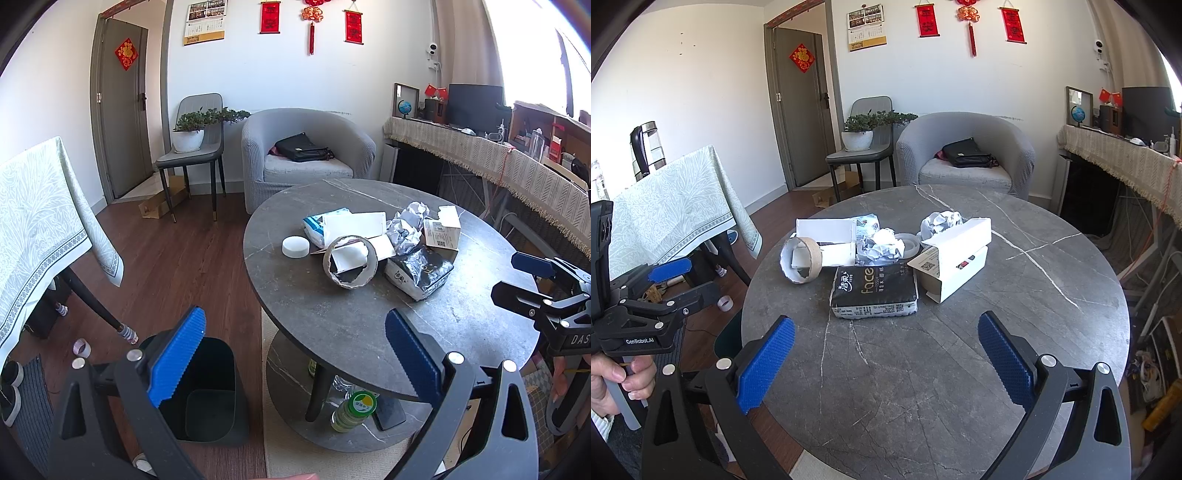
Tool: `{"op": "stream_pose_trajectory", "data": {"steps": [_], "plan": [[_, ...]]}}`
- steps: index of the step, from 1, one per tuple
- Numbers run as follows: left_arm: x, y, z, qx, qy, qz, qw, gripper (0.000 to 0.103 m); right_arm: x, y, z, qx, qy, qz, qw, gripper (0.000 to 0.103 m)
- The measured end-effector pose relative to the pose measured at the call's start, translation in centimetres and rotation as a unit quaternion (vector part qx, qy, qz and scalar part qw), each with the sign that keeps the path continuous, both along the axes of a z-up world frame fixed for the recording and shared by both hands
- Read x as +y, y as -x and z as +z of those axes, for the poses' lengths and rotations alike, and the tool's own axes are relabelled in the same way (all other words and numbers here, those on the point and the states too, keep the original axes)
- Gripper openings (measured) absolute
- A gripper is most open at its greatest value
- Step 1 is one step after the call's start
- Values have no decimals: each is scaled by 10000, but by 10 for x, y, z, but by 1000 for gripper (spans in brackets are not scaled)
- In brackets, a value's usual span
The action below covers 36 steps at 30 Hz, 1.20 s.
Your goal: Collect trash
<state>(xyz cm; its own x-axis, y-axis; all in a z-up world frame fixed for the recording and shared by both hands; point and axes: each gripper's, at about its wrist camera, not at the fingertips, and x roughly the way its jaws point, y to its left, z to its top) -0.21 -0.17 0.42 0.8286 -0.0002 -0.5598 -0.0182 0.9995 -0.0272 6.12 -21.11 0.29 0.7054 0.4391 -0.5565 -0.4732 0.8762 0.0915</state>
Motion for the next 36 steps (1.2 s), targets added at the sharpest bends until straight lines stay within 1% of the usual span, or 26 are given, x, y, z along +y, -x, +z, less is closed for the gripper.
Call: {"op": "stream_pose_trajectory", "data": {"steps": [21,27,29,31,33,36], "plan": [[1,-1,1,-34,32,-1,10000,99,1,-1,1,7,-5,0,10000,100],[1,0,2,-109,58,-43,9999,99,1,-3,3,-67,114,-245,9996,100],[1,-2,2,-98,145,-117,9998,99,2,-3,4,-114,168,-322,9993,100],[1,-6,0,-23,227,-179,9996,97,4,-4,5,-162,235,-393,9988,100],[1,-10,-3,31,154,-196,9997,86,5,-5,6,-194,249,-447,9985,100],[1,-12,-5,66,185,-346,9992,85,5,-7,7,-162,185,-447,9987,98]]}}
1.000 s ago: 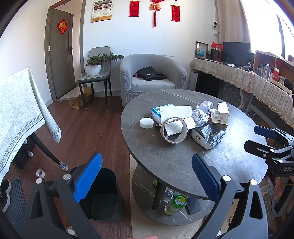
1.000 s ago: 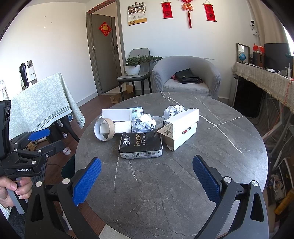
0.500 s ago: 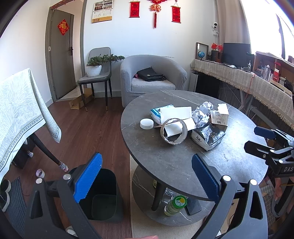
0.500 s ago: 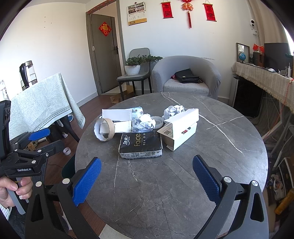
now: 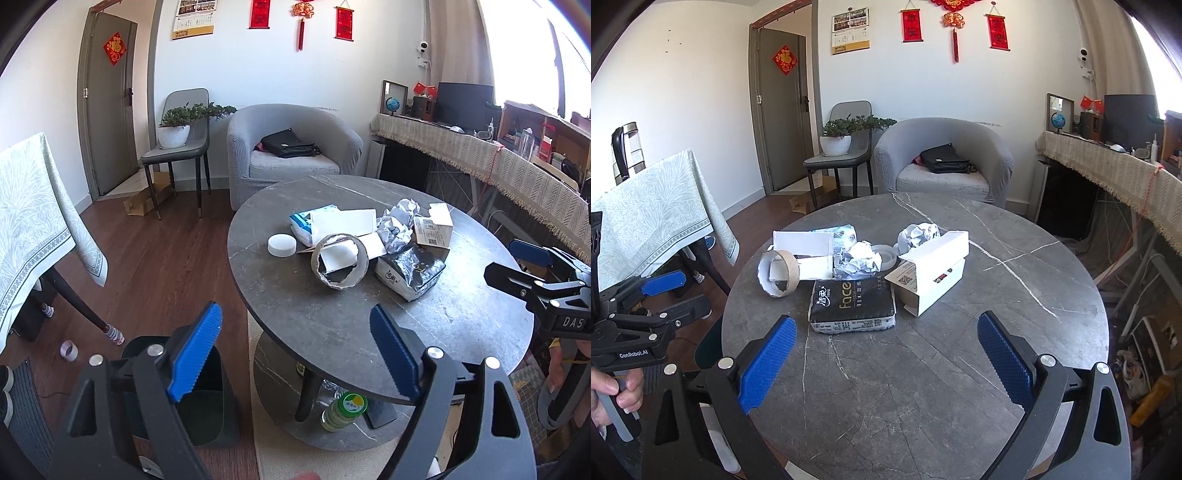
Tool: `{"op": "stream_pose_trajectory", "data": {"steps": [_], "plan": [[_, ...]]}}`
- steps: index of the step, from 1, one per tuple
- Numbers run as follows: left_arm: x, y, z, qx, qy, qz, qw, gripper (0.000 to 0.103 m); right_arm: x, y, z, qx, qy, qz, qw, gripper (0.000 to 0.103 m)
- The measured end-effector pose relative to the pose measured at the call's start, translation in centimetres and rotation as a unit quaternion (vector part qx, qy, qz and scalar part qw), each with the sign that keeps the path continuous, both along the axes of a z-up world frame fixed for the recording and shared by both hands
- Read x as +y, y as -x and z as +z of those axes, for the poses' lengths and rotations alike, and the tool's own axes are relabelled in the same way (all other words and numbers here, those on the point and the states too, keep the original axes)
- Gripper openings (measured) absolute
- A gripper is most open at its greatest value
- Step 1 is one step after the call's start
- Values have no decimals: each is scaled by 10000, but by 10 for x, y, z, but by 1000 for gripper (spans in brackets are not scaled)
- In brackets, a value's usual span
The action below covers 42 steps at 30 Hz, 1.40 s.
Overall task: Collect trash
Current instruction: 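Grasp the white paper piece with the right tool while the left tool grasps the cardboard tape roll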
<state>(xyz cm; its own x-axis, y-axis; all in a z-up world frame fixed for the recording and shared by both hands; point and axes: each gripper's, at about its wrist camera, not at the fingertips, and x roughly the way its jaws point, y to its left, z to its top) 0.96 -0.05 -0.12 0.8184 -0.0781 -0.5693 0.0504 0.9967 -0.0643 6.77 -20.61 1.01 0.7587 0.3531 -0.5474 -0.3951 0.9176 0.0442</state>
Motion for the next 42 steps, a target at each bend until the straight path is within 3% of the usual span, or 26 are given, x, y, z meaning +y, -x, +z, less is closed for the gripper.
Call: {"op": "stream_pose_trajectory", "data": {"steps": [9,20,26,28,30,39,42], "plan": [[-3,-9,0,81,447,-484,9978,52,1,-8,-1,227,-148,185,9995,79],[5,-48,-6,321,843,-371,9952,37,-12,-39,-2,394,-277,126,9988,71],[6,-69,-10,438,789,-369,9952,31,-12,-59,-2,482,-278,127,9984,66],[6,-75,-11,470,818,-401,9947,26,-10,-65,-1,489,-260,130,9984,65],[6,-79,-12,488,855,-493,9939,12,-8,-70,-2,519,-230,124,9983,64],[8,-82,-6,444,771,-610,9942,5,4,-90,-10,640,73,-209,9977,64],[11,-79,-4,433,816,-659,9935,5,6,-95,-16,744,147,-331,9966,52]]}}
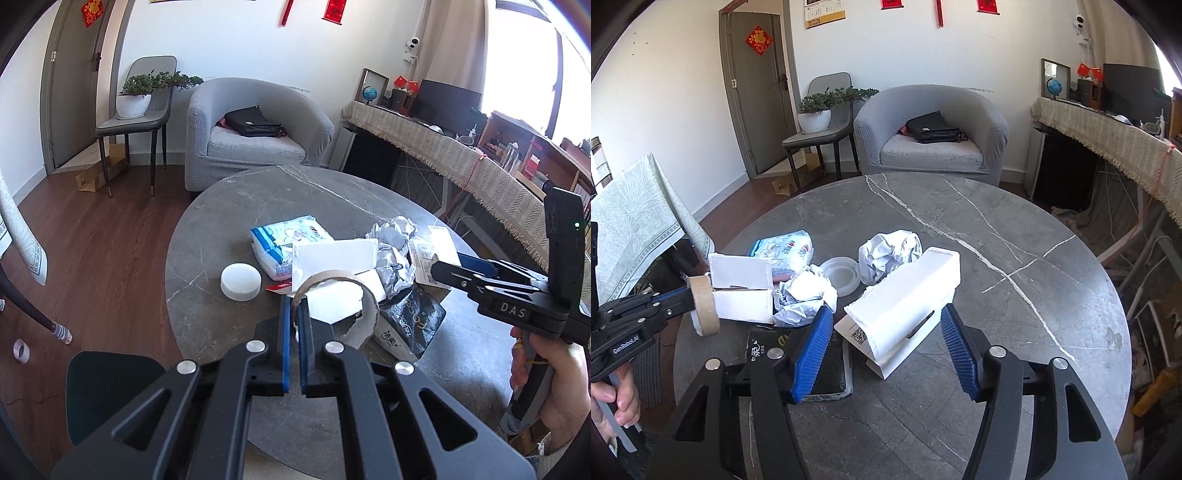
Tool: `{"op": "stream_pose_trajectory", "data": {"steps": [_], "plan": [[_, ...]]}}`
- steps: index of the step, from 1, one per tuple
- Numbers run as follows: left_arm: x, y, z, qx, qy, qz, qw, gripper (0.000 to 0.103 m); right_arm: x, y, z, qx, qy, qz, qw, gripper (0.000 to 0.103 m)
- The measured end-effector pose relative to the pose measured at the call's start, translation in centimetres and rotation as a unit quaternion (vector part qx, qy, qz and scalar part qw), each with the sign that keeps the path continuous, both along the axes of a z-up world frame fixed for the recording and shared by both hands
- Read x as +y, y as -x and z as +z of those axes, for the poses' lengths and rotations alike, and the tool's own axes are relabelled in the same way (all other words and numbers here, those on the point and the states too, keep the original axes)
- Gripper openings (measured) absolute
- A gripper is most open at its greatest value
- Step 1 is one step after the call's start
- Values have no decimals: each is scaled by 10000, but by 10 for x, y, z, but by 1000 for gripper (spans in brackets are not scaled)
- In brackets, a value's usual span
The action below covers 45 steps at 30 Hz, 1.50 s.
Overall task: Collect trash
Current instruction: 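Grasp the white paper piece with the right tool while the left tool grasps the cardboard tape roll, then carry both items to the green bin and open both tools to drop them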
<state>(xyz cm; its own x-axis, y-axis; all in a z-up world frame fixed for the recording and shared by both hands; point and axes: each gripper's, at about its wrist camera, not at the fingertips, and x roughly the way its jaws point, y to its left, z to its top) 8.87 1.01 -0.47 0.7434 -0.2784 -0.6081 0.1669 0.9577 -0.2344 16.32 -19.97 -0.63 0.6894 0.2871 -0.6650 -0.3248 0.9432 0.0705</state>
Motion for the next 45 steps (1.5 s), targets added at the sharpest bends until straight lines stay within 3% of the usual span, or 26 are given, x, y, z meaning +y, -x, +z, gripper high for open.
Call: {"op": "stream_pose_trajectory", "data": {"steps": [1,5,14,24,26,31,33,35,40,45], "plan": [[1,1,1,-5,23,-17,10000,5,0,-2,-2,32,57,-52,10000,45],[7,7,5,-76,151,-94,9998,5,-2,-5,-3,13,84,-189,9998,35],[20,12,16,-224,344,-75,9991,5,-12,-4,10,-251,-31,-531,9983,3],[43,20,22,-364,365,116,9986,5,-16,10,43,-861,-206,-798,9929,0],[49,22,22,-364,352,163,9986,5,-16,8,45,-841,-481,-730,9926,0],[64,24,17,-310,266,254,9988,4,6,1,45,-826,-532,-505,9939,0],[71,24,15,-278,270,303,9988,4,15,-1,43,-843,-412,-485,9944,0],[78,25,14,-263,286,344,9987,4,29,1,45,-997,79,-486,9938,0],[94,30,14,-258,279,439,9983,4,35,2,51,-1176,407,-619,9903,0],[110,35,11,-243,240,550,9979,4,38,1,59,-1191,68,-524,9915,0]]}}
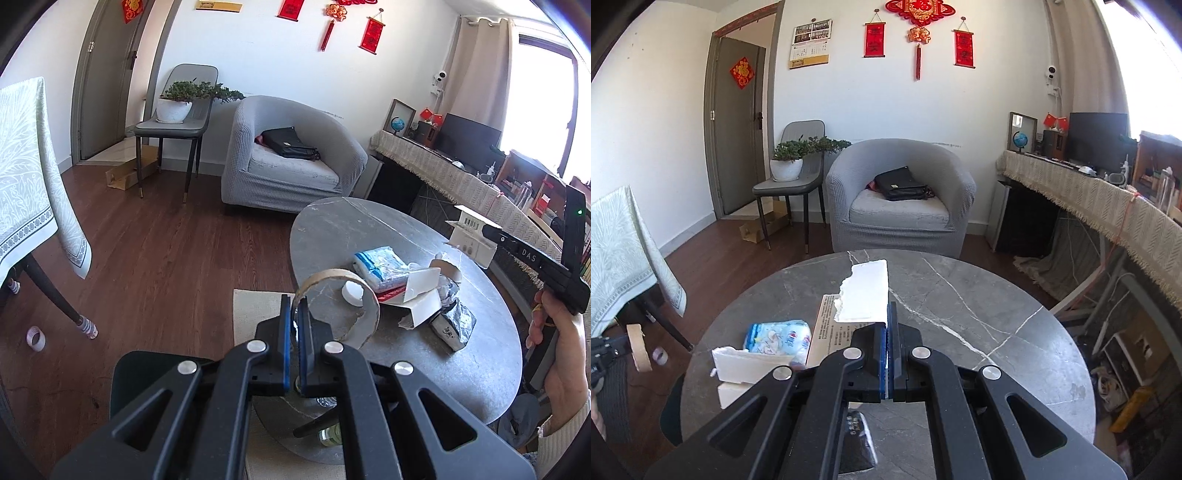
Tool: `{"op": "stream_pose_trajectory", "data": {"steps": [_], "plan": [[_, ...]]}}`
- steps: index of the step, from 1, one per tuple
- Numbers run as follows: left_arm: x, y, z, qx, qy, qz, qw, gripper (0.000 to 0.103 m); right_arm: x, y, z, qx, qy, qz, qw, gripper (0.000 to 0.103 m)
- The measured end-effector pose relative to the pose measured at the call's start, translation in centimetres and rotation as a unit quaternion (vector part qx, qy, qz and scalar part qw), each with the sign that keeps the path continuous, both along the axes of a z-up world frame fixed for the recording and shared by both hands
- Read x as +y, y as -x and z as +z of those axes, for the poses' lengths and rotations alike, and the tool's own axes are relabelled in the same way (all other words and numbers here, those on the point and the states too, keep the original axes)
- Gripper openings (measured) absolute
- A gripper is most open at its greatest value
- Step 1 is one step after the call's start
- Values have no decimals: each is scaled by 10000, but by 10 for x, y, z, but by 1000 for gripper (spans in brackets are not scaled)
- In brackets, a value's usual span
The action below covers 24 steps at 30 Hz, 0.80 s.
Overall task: Collect trash
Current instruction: 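Carry both items to the green bin and open both tools to drop them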
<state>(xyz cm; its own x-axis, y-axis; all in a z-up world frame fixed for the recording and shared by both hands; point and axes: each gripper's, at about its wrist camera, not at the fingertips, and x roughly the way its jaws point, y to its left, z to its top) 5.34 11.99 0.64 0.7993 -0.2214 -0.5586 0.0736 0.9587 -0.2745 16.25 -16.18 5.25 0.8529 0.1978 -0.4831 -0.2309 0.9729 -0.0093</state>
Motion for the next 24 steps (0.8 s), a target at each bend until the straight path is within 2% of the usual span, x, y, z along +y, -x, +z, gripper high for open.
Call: {"op": "stream_pose_trajectory", "data": {"steps": [6,12,19,24], "plan": [[27,4,-11,160,-103,213,9996,4,44,3,3,-27,-89,386,9992,0],[69,4,-41,666,-343,454,9962,4,101,6,2,63,-178,958,9952,0],[108,9,-82,1395,-671,673,9857,4,173,15,-6,293,-187,1665,9854,0],[127,11,-105,1874,-717,718,9770,4,224,27,-25,536,-59,2190,9742,0]]}}
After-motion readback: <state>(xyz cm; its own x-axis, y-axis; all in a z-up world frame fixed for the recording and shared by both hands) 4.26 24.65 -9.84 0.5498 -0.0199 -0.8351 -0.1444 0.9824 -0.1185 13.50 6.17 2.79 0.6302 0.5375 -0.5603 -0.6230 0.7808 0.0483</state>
